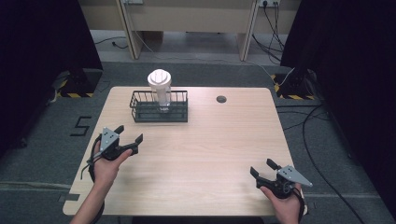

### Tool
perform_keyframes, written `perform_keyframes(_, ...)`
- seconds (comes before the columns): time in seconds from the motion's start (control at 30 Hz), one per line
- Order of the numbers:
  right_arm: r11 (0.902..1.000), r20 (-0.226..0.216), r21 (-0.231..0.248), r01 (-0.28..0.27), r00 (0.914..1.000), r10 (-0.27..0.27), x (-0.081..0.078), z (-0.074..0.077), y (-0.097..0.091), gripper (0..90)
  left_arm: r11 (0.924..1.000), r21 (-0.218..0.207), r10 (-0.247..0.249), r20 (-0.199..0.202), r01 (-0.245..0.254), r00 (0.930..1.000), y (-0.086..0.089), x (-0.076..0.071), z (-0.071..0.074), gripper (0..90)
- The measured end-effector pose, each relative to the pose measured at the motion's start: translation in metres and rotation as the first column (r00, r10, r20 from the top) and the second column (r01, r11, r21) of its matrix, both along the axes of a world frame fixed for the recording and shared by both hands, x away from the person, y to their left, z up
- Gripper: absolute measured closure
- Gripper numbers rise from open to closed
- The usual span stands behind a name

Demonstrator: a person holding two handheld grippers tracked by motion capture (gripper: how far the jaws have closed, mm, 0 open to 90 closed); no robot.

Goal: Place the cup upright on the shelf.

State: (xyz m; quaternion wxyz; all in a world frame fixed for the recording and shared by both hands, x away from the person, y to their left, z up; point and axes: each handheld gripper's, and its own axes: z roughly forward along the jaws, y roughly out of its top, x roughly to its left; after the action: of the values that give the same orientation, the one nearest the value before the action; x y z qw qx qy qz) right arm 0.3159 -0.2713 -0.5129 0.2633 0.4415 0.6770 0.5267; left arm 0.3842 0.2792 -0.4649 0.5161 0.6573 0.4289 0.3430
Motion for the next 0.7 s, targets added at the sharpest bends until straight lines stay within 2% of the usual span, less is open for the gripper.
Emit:
perform_keyframes(0.13,1.0,0.003,-0.007,0.001,1.0,-0.001,0.0,0.0,0.0,20.3,0.9999,-0.013,0.0,-0.009,0.0,1.0,0.002,-0.005,-0.004,14.6)
perform_keyframes(0.27,1.0,0.002,-0.002,0.001,1.0,-0.001,0.0,0.0,0.0,20.2,0.9999,-0.007,0.01,-0.015,-0.01,0.9998,0.006,-0.01,-0.009,14.6)
perform_keyframes(0.37,1.0,0.008,-0.007,0.002,1.0,-0.002,0.0,0.0,-0.001,20.2,0.9998,0.014,0.016,-0.016,-0.016,0.9997,0.008,-0.013,-0.012,14.6)
perform_keyframes(0.7,1.0,0.004,-0.005,0.003,1.0,-0.003,0.0,0.0,0.0,20.2,0.9993,0.015,0.034,-0.044,-0.033,0.9985,0.016,-0.022,-0.026,14.6)
